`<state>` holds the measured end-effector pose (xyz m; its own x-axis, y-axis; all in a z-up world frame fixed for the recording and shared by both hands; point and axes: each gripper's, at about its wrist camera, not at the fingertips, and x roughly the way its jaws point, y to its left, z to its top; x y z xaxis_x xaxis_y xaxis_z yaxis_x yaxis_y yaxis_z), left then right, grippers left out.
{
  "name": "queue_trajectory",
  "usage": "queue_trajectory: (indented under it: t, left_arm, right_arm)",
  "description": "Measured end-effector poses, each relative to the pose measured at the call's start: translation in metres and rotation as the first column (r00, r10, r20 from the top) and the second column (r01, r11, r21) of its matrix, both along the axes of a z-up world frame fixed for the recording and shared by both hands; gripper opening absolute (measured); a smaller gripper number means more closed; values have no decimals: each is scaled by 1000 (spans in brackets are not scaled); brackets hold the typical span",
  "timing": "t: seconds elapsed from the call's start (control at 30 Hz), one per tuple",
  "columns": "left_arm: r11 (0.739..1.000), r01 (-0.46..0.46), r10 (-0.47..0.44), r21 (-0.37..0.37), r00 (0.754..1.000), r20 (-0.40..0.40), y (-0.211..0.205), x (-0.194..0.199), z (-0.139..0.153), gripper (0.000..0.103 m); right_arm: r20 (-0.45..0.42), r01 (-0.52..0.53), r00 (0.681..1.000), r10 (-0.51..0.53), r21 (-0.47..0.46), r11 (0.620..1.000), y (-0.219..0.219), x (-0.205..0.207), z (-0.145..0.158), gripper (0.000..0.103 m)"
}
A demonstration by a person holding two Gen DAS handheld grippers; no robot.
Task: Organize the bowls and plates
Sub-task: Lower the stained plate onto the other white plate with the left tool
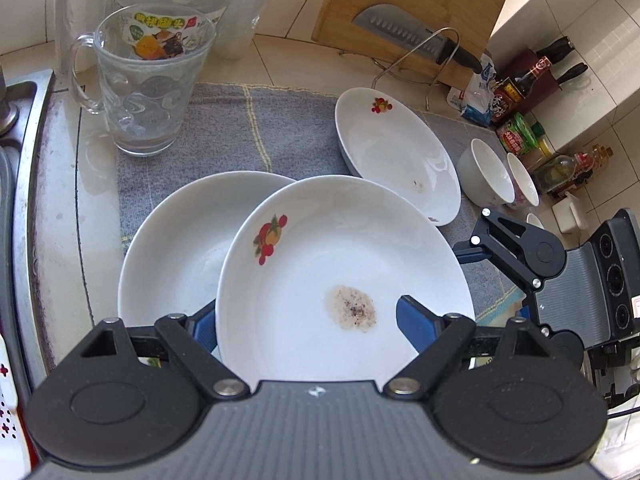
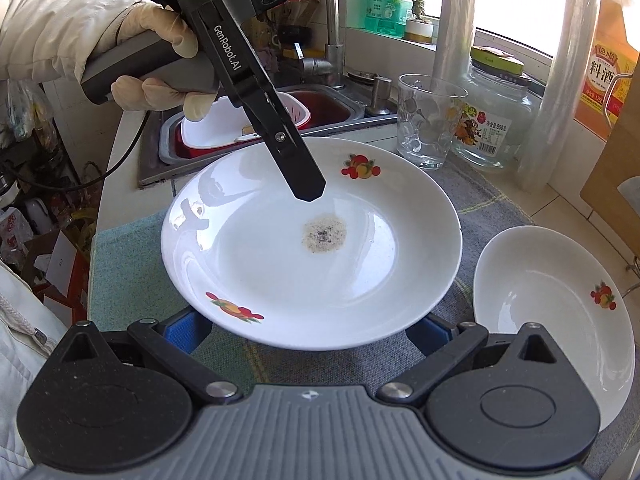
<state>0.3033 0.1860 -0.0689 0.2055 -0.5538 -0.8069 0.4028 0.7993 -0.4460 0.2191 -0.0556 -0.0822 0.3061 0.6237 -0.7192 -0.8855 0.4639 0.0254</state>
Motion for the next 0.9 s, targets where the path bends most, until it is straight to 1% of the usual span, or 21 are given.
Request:
queue_trajectory:
  t: [0.53,0.73,0.9]
  left_arm:
    - [1000,2,-2,14,1000,-17,10,11,-12,87]
    - [999,10,-9,41,1000,-22,5,15,-14,87]
    - [997,16,-14,78,1000,-24,-1,17,-14,87]
  right_arm:
    - [-24,5,1000,-6,-11,1000,10,9,3,103]
    - [-27,6,1000,-6,-10,1000,10,10,4,103]
    - [-33,2,999,-1,7,1000,8,11,5,103]
